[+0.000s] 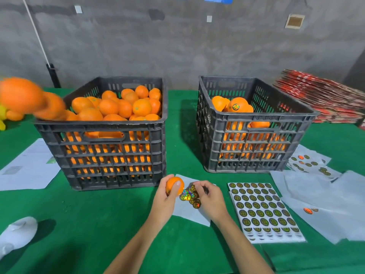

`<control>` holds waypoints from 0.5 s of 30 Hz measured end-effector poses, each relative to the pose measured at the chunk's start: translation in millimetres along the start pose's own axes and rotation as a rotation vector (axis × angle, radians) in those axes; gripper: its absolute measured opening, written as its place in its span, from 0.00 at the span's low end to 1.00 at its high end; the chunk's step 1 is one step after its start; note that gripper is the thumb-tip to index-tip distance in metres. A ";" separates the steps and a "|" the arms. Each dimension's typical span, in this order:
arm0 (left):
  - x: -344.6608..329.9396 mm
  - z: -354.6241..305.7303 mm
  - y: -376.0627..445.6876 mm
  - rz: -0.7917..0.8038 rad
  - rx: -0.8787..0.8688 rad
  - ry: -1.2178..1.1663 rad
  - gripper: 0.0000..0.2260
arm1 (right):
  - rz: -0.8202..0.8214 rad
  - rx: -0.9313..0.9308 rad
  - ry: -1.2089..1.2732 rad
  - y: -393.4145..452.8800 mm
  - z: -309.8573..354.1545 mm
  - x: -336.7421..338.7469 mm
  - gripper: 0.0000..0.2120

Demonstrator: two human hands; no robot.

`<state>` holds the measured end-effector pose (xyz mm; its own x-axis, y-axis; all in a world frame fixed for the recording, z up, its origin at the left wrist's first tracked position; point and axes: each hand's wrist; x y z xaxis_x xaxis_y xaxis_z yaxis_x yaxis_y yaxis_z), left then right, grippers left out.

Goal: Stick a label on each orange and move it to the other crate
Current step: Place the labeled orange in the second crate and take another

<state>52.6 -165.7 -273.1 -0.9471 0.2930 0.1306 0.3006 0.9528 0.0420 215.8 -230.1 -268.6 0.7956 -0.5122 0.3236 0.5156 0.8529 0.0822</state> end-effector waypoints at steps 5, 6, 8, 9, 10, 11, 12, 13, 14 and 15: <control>0.9 -17.8 -7.6 -0.061 -0.081 -0.012 0.13 | 0.013 -0.013 -0.020 1.7 3.2 2.2 0.10; 2.1 -19.7 -7.5 -0.063 -0.111 0.046 0.13 | 0.017 0.002 -0.044 1.6 3.5 2.3 0.10; 4.1 -23.0 -6.5 -0.022 -0.135 0.209 0.13 | 0.028 0.016 -0.078 2.1 5.1 2.6 0.10; 4.3 -24.3 -6.4 0.028 -0.118 0.287 0.15 | 0.032 0.019 -0.087 2.3 5.4 2.9 0.10; 3.4 -25.0 -7.4 0.092 -0.090 0.345 0.15 | 0.037 0.019 -0.086 2.2 5.1 3.3 0.09; 2.5 -25.7 -8.9 0.157 -0.064 0.393 0.13 | 0.039 0.018 -0.076 1.9 5.2 3.7 0.08; 1.8 -26.7 -10.7 0.210 -0.055 0.431 0.11 | 0.036 0.019 -0.060 1.3 5.8 4.0 0.07; 1.7 -28.0 -12.2 0.248 -0.054 0.451 0.10 | 0.032 0.014 -0.038 1.3 6.4 4.2 0.06; 2.1 -27.9 -12.8 0.275 -0.045 0.446 0.10 | 0.032 0.003 -0.015 1.0 6.0 4.5 0.05; 2.3 -28.1 -12.4 0.298 -0.028 0.436 0.09 | 0.035 -0.007 -0.005 1.0 5.3 4.8 0.06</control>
<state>49.9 -179.1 -245.5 -0.6874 0.4852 0.5404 0.5581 0.8290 -0.0344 218.5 -231.1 -262.0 0.8117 -0.4814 0.3307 0.4896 0.8696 0.0641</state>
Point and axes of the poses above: each hand's wrist, its own y-axis towards the middle knuckle, its own x-axis out of the back of the hand, z = x × y, and after that the axes turned 2 degrees about -z, right-handed
